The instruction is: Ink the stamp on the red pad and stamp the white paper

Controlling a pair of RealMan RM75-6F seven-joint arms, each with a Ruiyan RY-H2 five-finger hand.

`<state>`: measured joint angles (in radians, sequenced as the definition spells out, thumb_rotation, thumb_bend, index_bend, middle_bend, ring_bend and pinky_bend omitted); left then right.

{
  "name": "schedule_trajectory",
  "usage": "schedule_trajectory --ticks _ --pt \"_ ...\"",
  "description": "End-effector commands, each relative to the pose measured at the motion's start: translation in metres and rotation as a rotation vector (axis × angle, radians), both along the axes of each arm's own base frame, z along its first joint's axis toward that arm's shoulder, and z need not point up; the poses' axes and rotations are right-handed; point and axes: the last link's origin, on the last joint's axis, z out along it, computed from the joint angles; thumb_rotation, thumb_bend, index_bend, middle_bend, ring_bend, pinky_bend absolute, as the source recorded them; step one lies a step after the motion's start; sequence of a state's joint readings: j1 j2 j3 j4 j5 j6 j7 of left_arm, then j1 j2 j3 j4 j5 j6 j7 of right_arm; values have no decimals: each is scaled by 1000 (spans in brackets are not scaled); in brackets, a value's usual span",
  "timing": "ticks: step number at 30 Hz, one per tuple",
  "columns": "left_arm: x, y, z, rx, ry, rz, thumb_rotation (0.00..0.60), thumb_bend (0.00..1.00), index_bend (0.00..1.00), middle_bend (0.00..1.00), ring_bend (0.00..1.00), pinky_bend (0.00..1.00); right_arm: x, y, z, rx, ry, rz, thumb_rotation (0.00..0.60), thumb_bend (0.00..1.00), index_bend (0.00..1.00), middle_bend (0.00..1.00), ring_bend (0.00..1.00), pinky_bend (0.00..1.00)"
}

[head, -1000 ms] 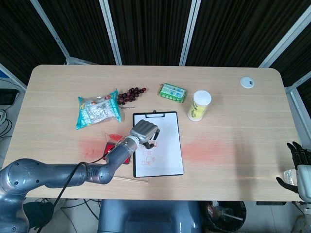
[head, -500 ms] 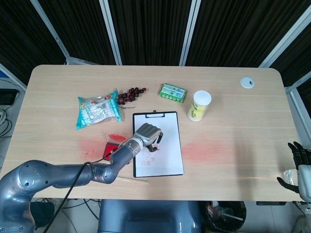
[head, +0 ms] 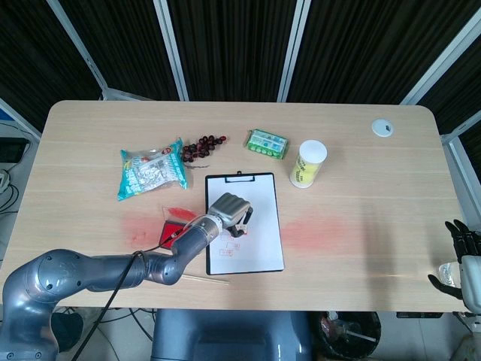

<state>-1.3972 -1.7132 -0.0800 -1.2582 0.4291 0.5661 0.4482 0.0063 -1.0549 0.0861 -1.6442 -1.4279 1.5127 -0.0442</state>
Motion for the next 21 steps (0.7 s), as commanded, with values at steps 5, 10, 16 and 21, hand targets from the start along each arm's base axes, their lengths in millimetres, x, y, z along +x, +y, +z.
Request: schedule_trajectory --ticks 5,10,16,21 --pt "0 0 -2 -3 6 1 600 476 653 612 1000 1000 0 0 0 -1 -1 -1 600 96 108 100 155 164" --pt "0 0 -3 -3 10 1 600 476 653 613 1000 1000 0 0 0 -1 -2 -1 600 96 108 100 155 164" --pt "-1 0 -5 -4 19 0 600 476 653 615 1000 1000 0 0 0 0 -4 0 600 96 108 100 155 165" --pt "-1 -1 -8 -7 21 -1 600 476 654 615 1000 1000 0 0 1 -1 -4 0 600 96 108 100 155 165"
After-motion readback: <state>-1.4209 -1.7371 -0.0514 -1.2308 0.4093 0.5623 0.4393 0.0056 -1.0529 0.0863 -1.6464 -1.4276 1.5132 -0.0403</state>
